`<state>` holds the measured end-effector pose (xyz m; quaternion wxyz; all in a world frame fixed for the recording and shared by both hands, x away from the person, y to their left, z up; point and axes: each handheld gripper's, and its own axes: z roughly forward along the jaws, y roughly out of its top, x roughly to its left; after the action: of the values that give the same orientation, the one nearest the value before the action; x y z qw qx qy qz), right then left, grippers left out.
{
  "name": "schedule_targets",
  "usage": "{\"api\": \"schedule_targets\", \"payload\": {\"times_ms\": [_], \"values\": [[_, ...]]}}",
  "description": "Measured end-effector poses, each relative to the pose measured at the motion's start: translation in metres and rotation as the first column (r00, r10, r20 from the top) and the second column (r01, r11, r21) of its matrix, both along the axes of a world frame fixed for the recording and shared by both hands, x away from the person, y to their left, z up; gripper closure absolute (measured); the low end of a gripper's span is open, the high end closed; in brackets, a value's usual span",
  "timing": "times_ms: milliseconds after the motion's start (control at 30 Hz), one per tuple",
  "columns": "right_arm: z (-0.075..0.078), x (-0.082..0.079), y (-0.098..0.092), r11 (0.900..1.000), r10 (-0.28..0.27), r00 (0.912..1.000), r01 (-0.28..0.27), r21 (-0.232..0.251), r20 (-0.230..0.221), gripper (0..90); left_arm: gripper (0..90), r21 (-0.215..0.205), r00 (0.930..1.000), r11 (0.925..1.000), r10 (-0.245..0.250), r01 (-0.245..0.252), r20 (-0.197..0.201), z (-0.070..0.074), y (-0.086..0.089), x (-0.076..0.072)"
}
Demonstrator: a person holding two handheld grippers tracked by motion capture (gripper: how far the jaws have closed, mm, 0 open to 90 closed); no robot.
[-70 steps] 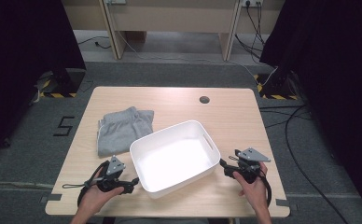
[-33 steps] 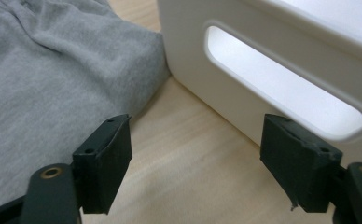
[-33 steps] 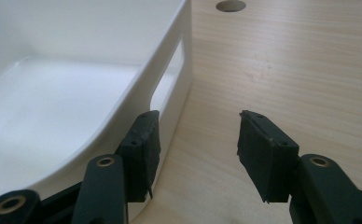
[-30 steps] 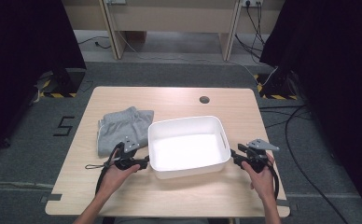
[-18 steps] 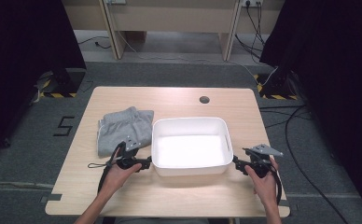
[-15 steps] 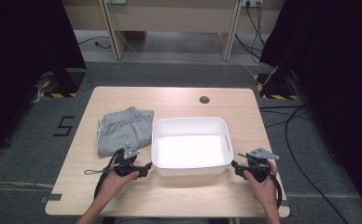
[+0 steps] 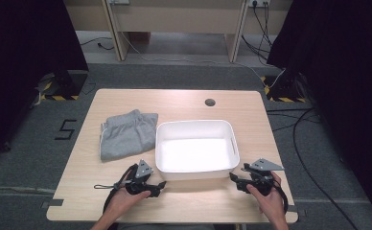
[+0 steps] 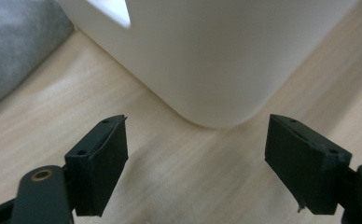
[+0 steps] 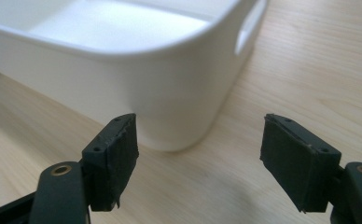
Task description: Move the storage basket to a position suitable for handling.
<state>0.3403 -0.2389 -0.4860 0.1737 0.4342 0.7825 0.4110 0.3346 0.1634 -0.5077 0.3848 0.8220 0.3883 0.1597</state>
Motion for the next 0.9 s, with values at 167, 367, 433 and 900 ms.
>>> {"api": "schedule_targets", "payload": {"times_ms": [167,367,433,900], "values": [[0.001,0.005,0.007,1.0,0.009,0.9999,-0.009,-0.012,0.012,26.5,21.7,-0.017,1.0,0.9999,0.002,-0.002,0.007,0.001,-0.002,0.006],[-0.001,0.013,0.013,0.999,0.036,0.9993,-0.036,0.0,0.014,26.1,25.3,-0.031,0.9997,0.9993,-0.02,0.02,0.014,0.003,-0.011,0.015],[-0.002,0.014,0.014,0.999,0.037,0.9993,-0.037,0.003,0.009,25.9,26.8,-0.035,0.9996,0.9991,-0.024,0.025,0.017,0.004,-0.013,0.016],[-0.006,0.028,0.018,0.999,0.027,0.9995,-0.028,0.044,0.014,25.2,25.9,-0.055,0.9999,0.9985,0.0,0.0,0.014,0.007,-0.018,0.033]]}}
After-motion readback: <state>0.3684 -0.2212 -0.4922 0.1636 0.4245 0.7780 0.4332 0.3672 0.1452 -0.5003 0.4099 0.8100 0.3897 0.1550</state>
